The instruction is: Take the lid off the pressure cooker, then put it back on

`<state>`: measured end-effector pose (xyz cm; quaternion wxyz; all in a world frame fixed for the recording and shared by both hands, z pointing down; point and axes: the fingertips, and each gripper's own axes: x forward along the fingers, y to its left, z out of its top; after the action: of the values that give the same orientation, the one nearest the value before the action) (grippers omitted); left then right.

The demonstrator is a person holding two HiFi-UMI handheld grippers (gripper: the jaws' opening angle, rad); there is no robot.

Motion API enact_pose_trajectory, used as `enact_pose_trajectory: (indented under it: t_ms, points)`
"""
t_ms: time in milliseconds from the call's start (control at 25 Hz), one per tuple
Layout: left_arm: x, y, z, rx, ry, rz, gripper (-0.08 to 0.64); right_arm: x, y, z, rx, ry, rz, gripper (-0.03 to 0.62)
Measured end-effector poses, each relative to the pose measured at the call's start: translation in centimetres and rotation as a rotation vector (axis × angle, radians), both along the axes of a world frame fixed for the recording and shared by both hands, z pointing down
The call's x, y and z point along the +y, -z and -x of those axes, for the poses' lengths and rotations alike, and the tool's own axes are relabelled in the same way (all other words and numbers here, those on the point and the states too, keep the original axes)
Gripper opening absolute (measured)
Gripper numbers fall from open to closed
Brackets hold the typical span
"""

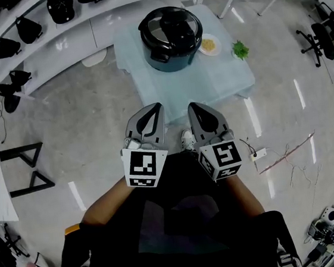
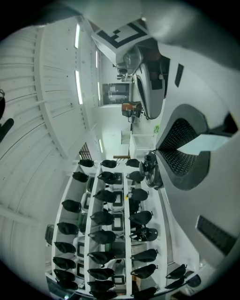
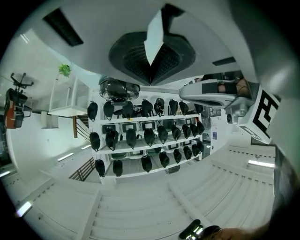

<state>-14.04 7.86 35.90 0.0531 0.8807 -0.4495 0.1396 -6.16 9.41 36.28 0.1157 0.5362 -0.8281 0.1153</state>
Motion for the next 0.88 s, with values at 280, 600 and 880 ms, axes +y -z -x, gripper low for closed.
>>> enact_pose_trajectory:
  t_ms: [280,600,880]
  points:
    - [-4.1,0.8,-2.4,0.003,0.116,0.004,0.008,-5.5,1.3,-2.8,0.008,0.124,-0.028,0.018]
    - [-7.2,1.5,-5.3,-0.002,0.257,0.002,0.008,-8.9,1.4,-5.7,0.005,0.282,-0.040,0.018]
    - [-8.0,1.7,-7.0,-0.006,0.348,0.009,0.008,-10.7,1.0,-7.6,0.000,0.374,-0.038,0.019]
